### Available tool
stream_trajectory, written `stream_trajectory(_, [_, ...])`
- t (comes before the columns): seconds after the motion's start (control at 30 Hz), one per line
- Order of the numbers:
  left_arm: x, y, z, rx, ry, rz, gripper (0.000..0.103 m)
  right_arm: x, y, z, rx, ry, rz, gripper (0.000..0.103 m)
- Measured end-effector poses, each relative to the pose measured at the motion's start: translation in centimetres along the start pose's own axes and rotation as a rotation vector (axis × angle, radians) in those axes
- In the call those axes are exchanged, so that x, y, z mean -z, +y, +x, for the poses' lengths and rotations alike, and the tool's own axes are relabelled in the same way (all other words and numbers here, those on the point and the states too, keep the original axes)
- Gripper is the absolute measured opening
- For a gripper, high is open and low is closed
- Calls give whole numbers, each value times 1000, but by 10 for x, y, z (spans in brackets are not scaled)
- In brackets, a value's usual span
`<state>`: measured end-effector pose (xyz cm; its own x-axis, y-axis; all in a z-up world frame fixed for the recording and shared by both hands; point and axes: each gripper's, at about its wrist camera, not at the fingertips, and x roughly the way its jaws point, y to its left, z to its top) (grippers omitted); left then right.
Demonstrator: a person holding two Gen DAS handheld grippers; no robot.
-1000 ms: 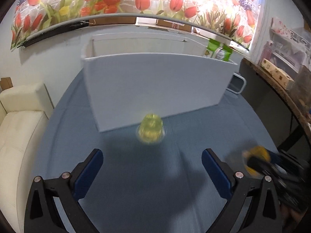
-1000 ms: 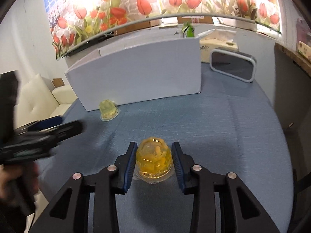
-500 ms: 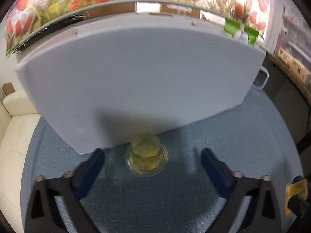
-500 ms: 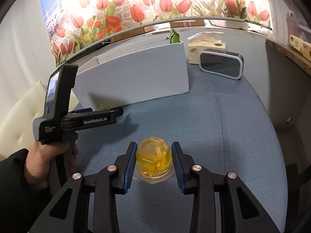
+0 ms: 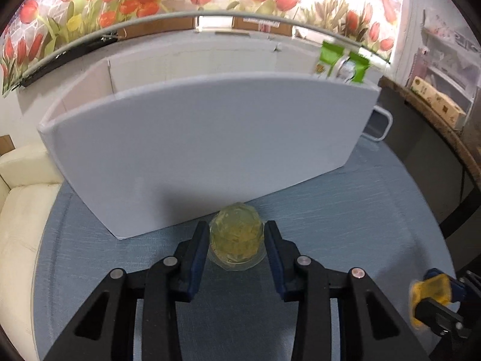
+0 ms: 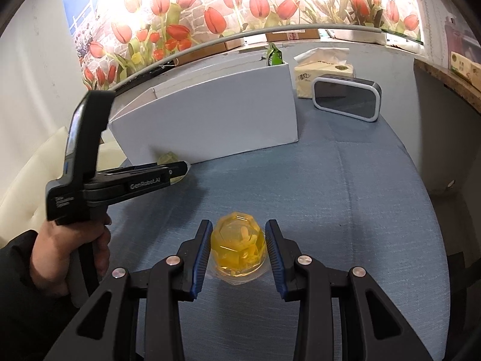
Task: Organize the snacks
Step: 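Carry both jelly cups into the box and release them with both grippers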
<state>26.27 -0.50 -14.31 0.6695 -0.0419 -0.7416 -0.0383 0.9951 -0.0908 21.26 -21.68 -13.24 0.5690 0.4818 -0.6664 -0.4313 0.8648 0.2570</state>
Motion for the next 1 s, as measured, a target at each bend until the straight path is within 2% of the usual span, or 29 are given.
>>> stream_trajectory(0.23, [-8, 4, -55, 74, -78, 11, 41, -17, 11, 0, -30, -25, -22, 39])
stream_trajectory(0.4, [-23, 15, -83, 83, -130, 31, 41, -55, 24, 3, -39, -77, -61, 39])
stream_trajectory(0.5, [-46, 23, -94, 95, -167, 24, 41, -86, 30, 9, -39, -111, -87, 39])
stream_trajectory(0.57, [-63, 28, -99, 75, -192, 31, 41, -111, 33, 17, -36, -124, -99, 39])
stream_trajectory(0.73, [-111, 43, -81, 82, -217, 1, 41, -164, 41, 43, -6, -155, -149, 39])
stream_trajectory(0.8, [-126, 47, -73, 46, -221, 7, 41, -182, 41, 60, -4, -138, -147, 39])
stream_trajectory(0.97, [-144, 59, -51, 18, -194, -5, 42, -204, 40, 89, 29, -119, -147, 40])
stream_trajectory(1.0, [-143, 60, -49, 16, -191, -7, 46, -206, 38, 91, 28, -124, -132, 41])
